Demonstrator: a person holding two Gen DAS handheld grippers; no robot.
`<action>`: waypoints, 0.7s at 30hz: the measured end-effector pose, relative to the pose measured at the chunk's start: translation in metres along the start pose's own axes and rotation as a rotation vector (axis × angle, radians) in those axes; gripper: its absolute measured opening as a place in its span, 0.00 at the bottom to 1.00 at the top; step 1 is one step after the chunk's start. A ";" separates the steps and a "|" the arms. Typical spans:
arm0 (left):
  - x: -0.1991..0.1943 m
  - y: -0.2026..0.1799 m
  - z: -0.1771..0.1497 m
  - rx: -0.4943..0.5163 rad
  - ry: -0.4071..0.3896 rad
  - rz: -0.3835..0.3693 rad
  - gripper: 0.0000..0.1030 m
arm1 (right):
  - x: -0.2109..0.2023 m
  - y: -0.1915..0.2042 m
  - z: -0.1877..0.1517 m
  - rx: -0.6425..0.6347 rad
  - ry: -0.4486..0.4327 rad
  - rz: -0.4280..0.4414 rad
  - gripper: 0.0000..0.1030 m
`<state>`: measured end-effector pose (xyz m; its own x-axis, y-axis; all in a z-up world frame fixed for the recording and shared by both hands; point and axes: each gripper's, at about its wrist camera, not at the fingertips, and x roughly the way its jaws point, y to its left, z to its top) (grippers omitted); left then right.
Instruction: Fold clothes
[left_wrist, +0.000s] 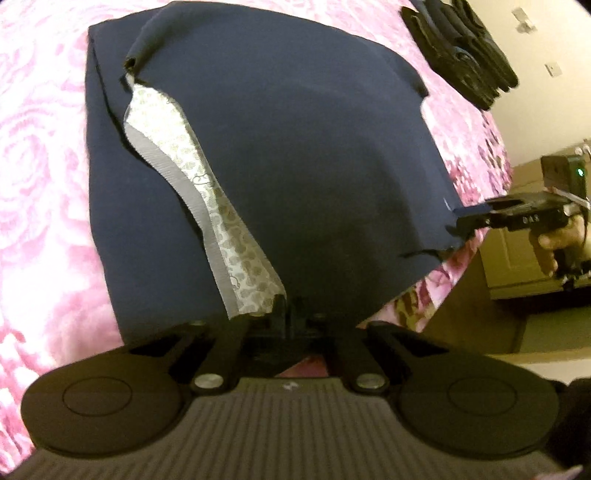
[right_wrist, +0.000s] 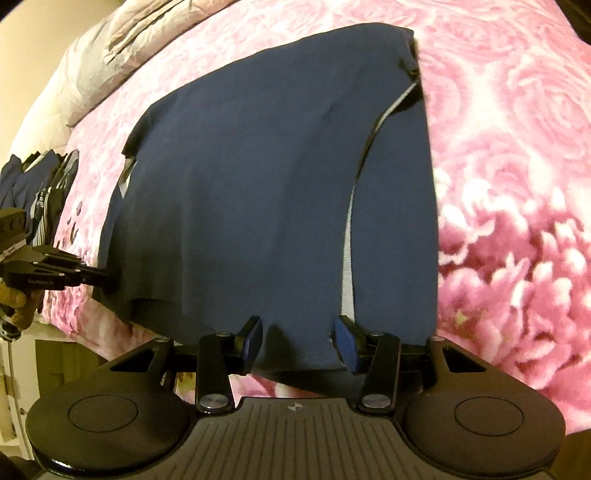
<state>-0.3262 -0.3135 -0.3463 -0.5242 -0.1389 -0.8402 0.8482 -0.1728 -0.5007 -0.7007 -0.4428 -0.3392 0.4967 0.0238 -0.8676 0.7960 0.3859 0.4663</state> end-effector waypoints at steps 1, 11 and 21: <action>-0.004 -0.002 -0.001 0.019 -0.010 -0.013 0.00 | 0.000 0.000 -0.001 0.001 0.000 -0.003 0.47; -0.012 -0.003 -0.017 0.091 0.007 -0.009 0.00 | 0.008 -0.003 0.006 0.030 -0.013 0.067 0.47; -0.013 0.003 -0.021 0.098 0.029 0.006 0.00 | -0.003 -0.014 0.002 0.068 0.038 0.032 0.00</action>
<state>-0.3151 -0.2918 -0.3411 -0.5156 -0.1118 -0.8495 0.8390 -0.2670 -0.4741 -0.7123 -0.4504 -0.3429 0.5095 0.0706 -0.8575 0.8025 0.3206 0.5032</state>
